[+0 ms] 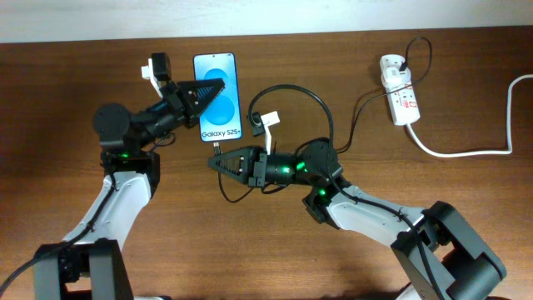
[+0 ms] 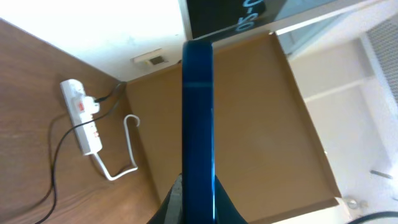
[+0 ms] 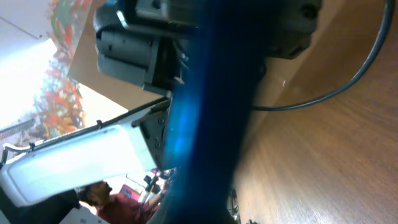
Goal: Plug charger to phone and switch on socket
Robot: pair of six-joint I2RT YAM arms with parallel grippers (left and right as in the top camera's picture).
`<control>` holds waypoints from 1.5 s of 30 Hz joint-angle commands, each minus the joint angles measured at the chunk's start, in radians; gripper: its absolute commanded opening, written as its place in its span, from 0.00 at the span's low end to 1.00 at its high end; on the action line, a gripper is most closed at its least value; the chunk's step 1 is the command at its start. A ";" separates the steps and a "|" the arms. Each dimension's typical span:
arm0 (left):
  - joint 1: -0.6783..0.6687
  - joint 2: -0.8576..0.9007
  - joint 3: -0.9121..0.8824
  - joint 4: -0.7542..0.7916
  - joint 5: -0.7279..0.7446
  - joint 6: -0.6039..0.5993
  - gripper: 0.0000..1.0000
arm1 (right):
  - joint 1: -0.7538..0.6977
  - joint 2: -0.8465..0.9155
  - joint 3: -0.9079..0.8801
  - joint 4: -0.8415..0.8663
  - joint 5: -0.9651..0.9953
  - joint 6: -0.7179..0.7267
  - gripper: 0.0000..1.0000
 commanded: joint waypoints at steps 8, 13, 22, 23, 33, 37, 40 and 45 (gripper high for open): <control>0.072 -0.019 0.013 -0.200 0.044 0.199 0.00 | 0.003 0.002 0.011 -0.256 -0.068 -0.122 0.04; 0.072 -0.019 0.013 -0.198 0.044 0.205 0.00 | 0.001 0.002 0.011 -0.140 -0.057 -0.116 0.04; 0.072 -0.019 0.013 -0.199 0.044 0.204 0.00 | 0.003 0.002 0.011 -0.150 0.055 -0.030 0.04; 0.072 -0.019 0.013 -0.198 0.043 0.204 0.00 | 0.003 0.002 0.011 -0.150 0.055 -0.030 0.04; 0.024 -0.019 0.013 -0.199 -0.013 0.204 0.00 | 0.004 0.002 0.011 -0.149 0.053 -0.026 0.04; 0.024 -0.019 0.013 -0.199 -0.013 0.204 0.00 | 0.004 0.002 0.011 -0.148 0.049 -0.027 0.04; 0.024 -0.019 0.013 -0.199 -0.012 0.204 0.00 | 0.003 0.002 0.011 -0.080 0.012 -0.027 0.04; 0.024 -0.019 0.013 -0.199 -0.023 0.204 0.00 | 0.003 0.002 0.011 -0.134 -0.006 -0.008 0.04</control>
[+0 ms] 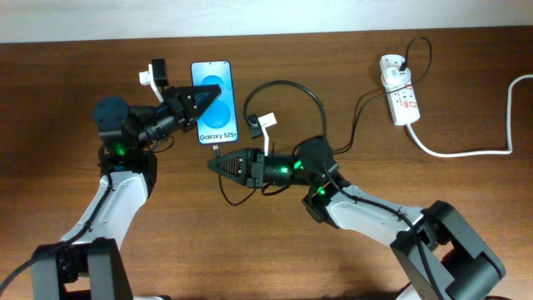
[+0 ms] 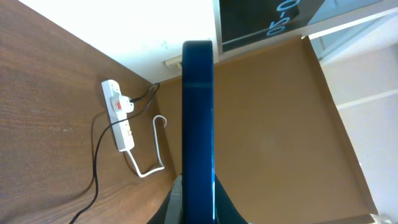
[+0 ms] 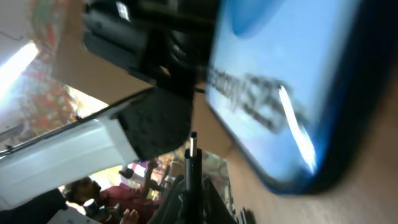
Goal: Plug charger to phone and switch on socket
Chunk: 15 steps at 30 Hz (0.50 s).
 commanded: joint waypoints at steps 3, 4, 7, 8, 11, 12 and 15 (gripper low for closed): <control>-0.001 -0.019 0.012 0.008 -0.008 0.016 0.00 | 0.003 -0.003 0.007 -0.014 0.014 0.014 0.04; -0.001 -0.019 0.012 0.009 -0.008 0.016 0.00 | 0.003 -0.003 0.007 -0.014 0.019 0.013 0.04; -0.001 -0.019 0.012 0.008 -0.007 0.016 0.00 | 0.003 -0.003 0.007 -0.014 0.029 0.014 0.04; -0.001 -0.019 0.012 0.008 -0.007 0.016 0.00 | 0.003 -0.003 0.007 -0.014 0.034 0.016 0.04; -0.001 -0.019 0.012 0.009 -0.004 0.016 0.00 | 0.003 -0.003 0.007 -0.014 0.052 0.017 0.04; -0.001 -0.019 0.012 0.009 -0.003 0.016 0.00 | 0.003 -0.003 0.007 -0.014 0.055 0.017 0.04; -0.001 -0.019 0.012 0.009 -0.002 0.016 0.00 | 0.003 -0.003 0.007 -0.013 0.056 0.017 0.04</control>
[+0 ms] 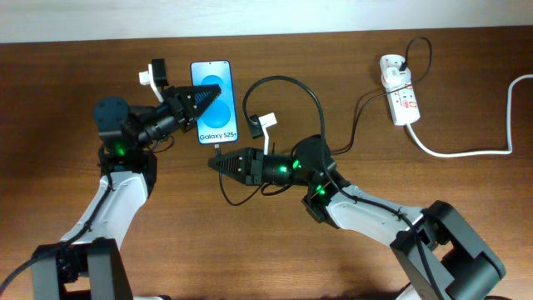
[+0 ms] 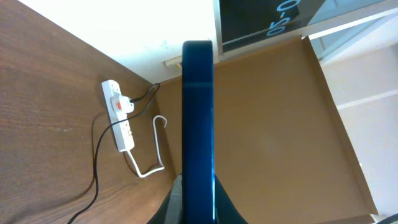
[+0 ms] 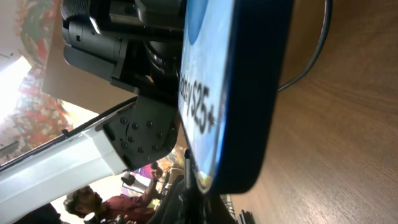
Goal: Plug charger to phone and switch on socket
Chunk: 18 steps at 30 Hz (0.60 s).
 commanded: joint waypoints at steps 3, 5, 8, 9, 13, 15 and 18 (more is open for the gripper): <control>-0.001 -0.019 0.012 0.009 0.009 0.016 0.00 | 0.002 -0.003 0.007 0.005 0.026 -0.002 0.04; -0.001 -0.019 0.012 0.009 0.012 0.016 0.00 | 0.002 -0.003 0.007 0.006 0.031 -0.002 0.04; -0.001 -0.019 0.012 0.009 0.012 0.016 0.00 | 0.001 -0.003 0.007 0.006 0.035 -0.002 0.04; -0.001 -0.019 0.012 0.009 0.013 0.016 0.00 | 0.000 -0.003 0.007 0.006 0.035 -0.002 0.04; -0.001 -0.019 0.012 0.009 0.019 0.016 0.00 | -0.019 -0.003 0.007 0.007 0.035 0.009 0.04; -0.001 -0.019 0.012 0.009 0.019 0.016 0.00 | -0.019 -0.003 0.007 0.010 0.035 0.009 0.04; -0.001 -0.019 0.012 0.009 0.020 0.016 0.00 | -0.020 -0.003 0.007 0.010 0.036 0.009 0.04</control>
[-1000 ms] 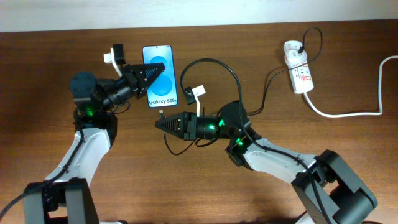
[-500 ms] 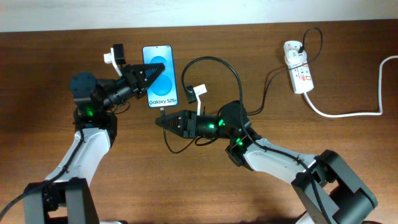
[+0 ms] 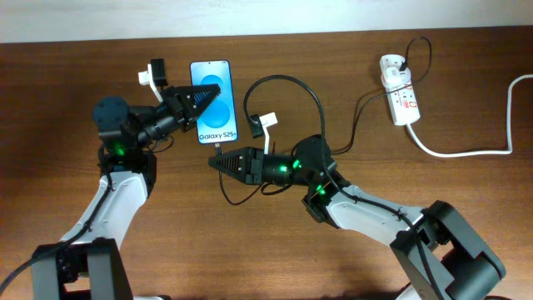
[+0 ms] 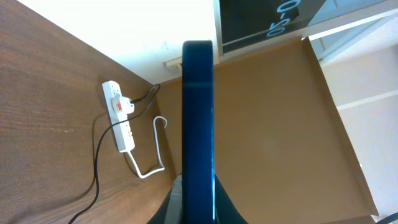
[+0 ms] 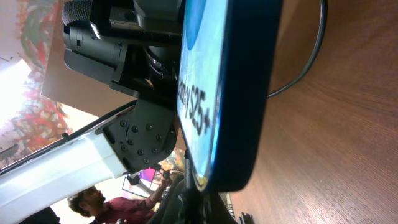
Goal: Plug charger to phone and switch on socket
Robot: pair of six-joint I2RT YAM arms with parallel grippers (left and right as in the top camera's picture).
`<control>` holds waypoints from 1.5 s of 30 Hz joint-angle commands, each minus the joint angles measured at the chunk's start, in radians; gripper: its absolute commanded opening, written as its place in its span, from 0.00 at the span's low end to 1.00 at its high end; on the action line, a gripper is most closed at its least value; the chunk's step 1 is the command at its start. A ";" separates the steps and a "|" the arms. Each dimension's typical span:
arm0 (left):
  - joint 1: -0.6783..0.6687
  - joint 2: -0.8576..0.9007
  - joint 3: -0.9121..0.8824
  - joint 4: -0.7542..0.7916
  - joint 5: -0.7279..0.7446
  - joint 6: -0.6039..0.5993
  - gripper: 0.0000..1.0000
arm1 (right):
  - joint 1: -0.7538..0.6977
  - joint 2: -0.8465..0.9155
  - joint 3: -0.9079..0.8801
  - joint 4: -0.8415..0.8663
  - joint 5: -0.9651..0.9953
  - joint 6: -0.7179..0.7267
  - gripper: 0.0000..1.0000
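Note:
The blue phone (image 3: pixel 211 102), screen lit with "Galaxy S25+", is held on edge by my left gripper (image 3: pixel 200 98), shut on its side; it fills the middle of the left wrist view as a blue slab (image 4: pixel 198 124). My right gripper (image 3: pixel 218 160) is shut on the black charger plug (image 5: pixel 188 169), whose tip stands just below the phone's (image 5: pixel 224 87) lower edge. The black charger cable (image 3: pixel 287 87) loops back to the white socket strip (image 3: pixel 399 100) at the far right.
A white cable (image 3: pixel 475 150) runs from the socket strip off the right edge. A small white tag (image 3: pixel 266 122) sits on the charger cable near the right arm. The socket strip (image 4: pixel 119 121) also shows in the left wrist view.
Almost nothing differs. In the right wrist view the phone's lower edge sits a touch closer over the plug tip. Both grippers keep their hold.
At first my left gripper held the phone a little lower and further right, with the right gripper and plug beneath it. Later the phone stood slightly up and left, the plug tip in view below its bottom edge. Since then the plug has stayed just under that edge.

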 commanded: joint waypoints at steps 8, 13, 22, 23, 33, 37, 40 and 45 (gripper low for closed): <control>-0.001 -0.019 0.012 0.009 0.024 0.016 0.00 | -0.021 -0.003 0.007 0.013 0.024 0.007 0.04; -0.001 -0.019 0.012 0.009 0.031 0.016 0.00 | -0.029 -0.003 0.007 0.013 0.026 0.023 0.04; -0.001 -0.019 0.012 0.009 0.031 0.016 0.00 | -0.029 -0.003 0.007 0.013 0.088 0.061 0.04; -0.001 -0.019 0.012 0.009 0.035 0.016 0.00 | -0.029 -0.003 0.007 0.021 0.097 0.060 0.04; -0.001 -0.019 0.012 0.009 0.046 0.015 0.00 | -0.029 -0.003 0.007 0.059 0.180 0.055 0.04; -0.001 -0.019 0.012 0.009 0.014 0.014 0.00 | -0.026 -0.003 0.007 0.008 0.110 0.056 0.04; -0.001 -0.019 0.012 0.009 -0.012 0.014 0.00 | -0.026 -0.003 0.007 0.017 0.071 0.060 0.04; -0.001 -0.019 0.012 0.009 -0.056 0.010 0.00 | -0.026 -0.003 0.007 0.016 0.031 0.086 0.04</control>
